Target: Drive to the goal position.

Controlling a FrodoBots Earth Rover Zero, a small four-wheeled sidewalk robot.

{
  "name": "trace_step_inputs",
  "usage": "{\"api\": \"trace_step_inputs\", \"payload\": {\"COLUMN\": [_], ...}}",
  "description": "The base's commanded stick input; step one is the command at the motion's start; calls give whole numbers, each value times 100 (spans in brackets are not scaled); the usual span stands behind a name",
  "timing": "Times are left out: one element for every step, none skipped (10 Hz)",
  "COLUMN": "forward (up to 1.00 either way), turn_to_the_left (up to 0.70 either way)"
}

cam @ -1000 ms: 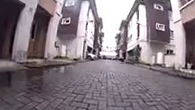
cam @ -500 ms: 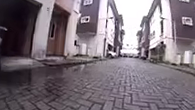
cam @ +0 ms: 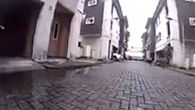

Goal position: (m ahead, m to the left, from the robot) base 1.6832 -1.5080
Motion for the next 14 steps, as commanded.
{"api": "trace_step_inputs", "payload": {"forward": [85,85,85,85,85,85,85,85,85,85,85,85,85,85], "turn_to_the_left": [0,0,0,0,0,0,0,0,0,0,0,-11,-22,-34]}}
